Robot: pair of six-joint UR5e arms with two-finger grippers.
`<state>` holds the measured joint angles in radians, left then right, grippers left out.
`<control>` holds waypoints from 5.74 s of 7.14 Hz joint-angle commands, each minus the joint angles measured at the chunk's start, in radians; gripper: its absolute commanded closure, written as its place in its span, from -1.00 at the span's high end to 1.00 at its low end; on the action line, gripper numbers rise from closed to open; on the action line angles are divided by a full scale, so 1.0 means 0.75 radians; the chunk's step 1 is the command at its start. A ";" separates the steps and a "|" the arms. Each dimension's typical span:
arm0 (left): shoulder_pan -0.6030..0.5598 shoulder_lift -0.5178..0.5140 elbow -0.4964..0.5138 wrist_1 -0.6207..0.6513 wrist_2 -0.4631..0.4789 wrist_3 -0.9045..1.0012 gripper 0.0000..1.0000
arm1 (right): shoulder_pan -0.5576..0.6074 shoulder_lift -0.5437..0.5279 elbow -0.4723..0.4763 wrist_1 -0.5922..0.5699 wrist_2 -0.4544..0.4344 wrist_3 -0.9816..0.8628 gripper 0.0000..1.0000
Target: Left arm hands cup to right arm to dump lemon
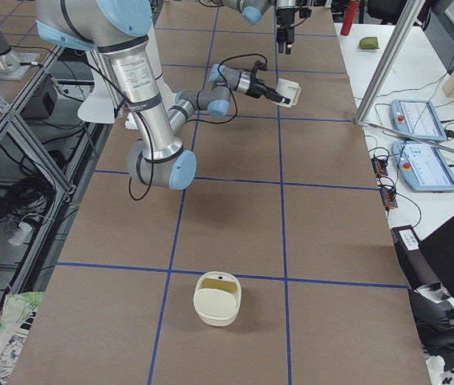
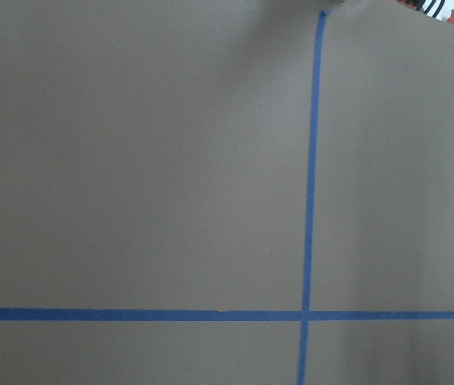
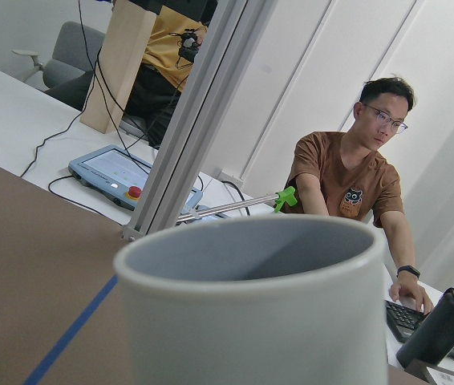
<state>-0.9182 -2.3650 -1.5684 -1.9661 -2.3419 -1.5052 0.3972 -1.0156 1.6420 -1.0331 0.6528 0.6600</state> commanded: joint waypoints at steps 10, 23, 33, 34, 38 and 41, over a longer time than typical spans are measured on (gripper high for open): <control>0.154 -0.172 0.183 -0.019 0.006 -0.114 0.63 | -0.112 0.066 -0.046 -0.007 -0.195 0.002 -0.47; 0.159 -0.176 0.207 -0.013 0.003 -0.124 -1.00 | -0.114 0.051 -0.050 -0.003 -0.195 0.002 1.00; -0.219 -0.023 0.349 0.001 -0.031 0.303 -1.00 | 0.163 -0.042 0.201 -0.001 0.447 0.030 1.00; -0.240 -0.009 0.318 0.001 0.003 0.305 -1.00 | 0.281 -0.069 0.206 -0.001 0.686 0.109 1.00; -0.242 0.269 -0.016 0.347 0.377 0.816 -1.00 | 0.844 -0.206 0.230 -0.097 1.803 0.184 1.00; -0.242 0.561 -0.205 0.597 0.402 1.276 -1.00 | 1.094 -0.384 0.255 -0.362 2.210 0.023 1.00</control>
<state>-1.0993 -2.0463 -1.6725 -1.5596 -2.0398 -0.6676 1.1647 -1.2387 1.8201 -1.2354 2.2290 0.7409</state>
